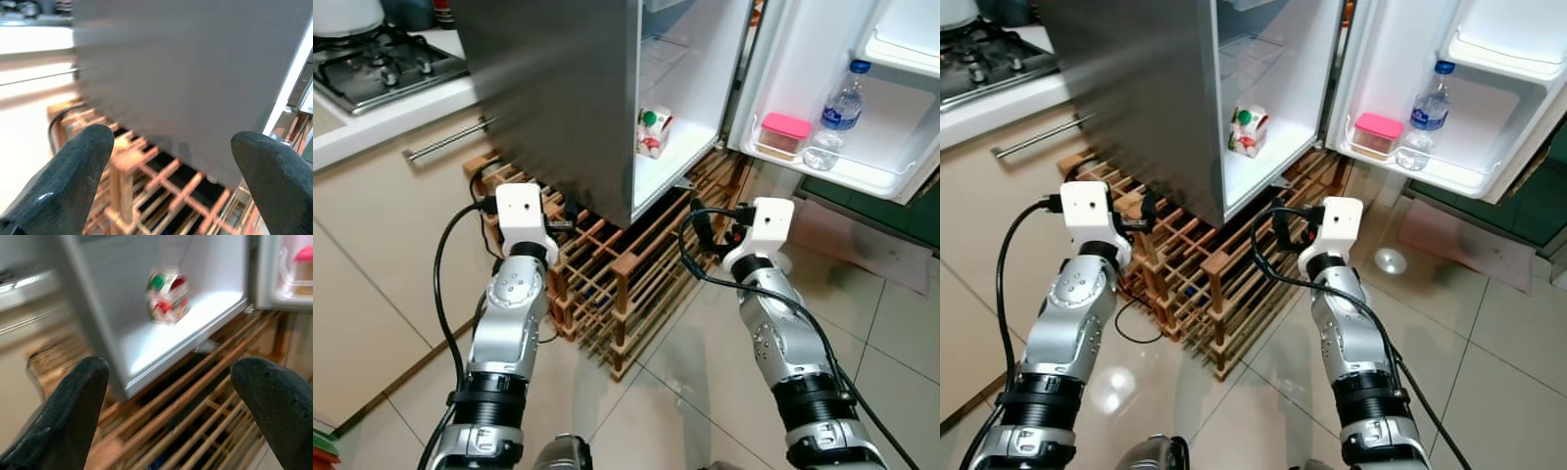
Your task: Restocking fridge
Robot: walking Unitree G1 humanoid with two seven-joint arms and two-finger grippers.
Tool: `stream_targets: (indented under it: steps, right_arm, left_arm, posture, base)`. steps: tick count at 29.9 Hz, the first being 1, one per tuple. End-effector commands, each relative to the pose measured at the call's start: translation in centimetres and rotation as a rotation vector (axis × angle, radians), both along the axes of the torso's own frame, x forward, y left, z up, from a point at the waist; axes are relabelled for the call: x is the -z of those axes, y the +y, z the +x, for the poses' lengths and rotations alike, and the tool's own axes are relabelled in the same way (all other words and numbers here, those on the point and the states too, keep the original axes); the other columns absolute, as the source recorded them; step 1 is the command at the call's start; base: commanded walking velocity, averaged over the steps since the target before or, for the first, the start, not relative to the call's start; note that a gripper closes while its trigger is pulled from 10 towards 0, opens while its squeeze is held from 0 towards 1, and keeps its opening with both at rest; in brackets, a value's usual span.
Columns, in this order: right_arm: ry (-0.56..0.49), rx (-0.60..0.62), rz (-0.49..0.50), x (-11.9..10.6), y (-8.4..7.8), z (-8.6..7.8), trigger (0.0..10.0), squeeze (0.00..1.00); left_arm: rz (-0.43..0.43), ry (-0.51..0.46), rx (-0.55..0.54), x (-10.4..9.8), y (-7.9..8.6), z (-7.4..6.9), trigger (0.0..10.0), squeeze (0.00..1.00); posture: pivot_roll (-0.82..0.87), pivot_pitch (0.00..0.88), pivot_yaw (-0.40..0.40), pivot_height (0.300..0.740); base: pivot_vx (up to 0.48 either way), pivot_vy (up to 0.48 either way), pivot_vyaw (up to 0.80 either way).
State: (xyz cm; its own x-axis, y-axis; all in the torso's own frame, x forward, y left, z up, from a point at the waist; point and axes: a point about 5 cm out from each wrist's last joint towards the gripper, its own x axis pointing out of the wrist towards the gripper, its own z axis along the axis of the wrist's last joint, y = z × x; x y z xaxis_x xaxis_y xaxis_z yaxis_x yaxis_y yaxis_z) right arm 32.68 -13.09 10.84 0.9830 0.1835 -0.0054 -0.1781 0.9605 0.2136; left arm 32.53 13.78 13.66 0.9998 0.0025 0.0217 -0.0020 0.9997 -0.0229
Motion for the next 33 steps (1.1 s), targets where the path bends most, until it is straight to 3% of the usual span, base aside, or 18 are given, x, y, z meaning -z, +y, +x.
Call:
stream_targets:
  steps: [1, 15, 24, 27, 33]
  right_arm:
    - [0.008, -0.014, 0.000, -0.1, -0.1, 0.1, 10.0, 0.00]
    - [-0.001, -0.029, -0.019, -0.3, 0.0, 0.1, 10.0, 0.00]
    - [0.001, -0.032, -0.023, -0.1, 0.1, 0.0, 10.0, 0.00]
    - [-0.030, -0.009, -0.066, -0.4, -0.2, 0.0, 10.0, 0.00]
    - [-0.055, 0.087, -0.118, -0.1, -1.8, -1.2, 10.0, 0.00]
  left_arm:
    - [-0.007, -0.010, -0.003, -0.1, -0.1, 0.0, 10.0, 0.00]
    - [0.034, 0.008, -0.022, 0.3, 0.8, 0.2, 10.0, 0.00]
    - [0.051, -0.002, -0.003, 0.3, 0.4, 0.1, 10.0, 0.00]
    - [0.128, -0.032, 0.030, 0.4, 0.7, -0.2, 10.0, 0.00]
    - [0.071, 0.011, 0.032, 1.3, 1.6, -0.6, 10.0, 0.00]
  posture:
    - [-0.03, 0.000, -0.022, 0.726]
    - [-0.02, 0.000, -0.016, 0.740]
    - [-0.02, 0.000, -0.012, 0.740]
    - [-0.01, 0.000, -0.014, 0.740]
    - [-0.01, 0.000, -0.013, 0.740]
  base:
    - [-0.435, 0.000, 0.49]
    - [0.000, 0.000, 0.45]
    - [0.000, 0.000, 0.45]
    - [0.000, 0.000, 0.45]
    - [0.000, 0.000, 0.45]
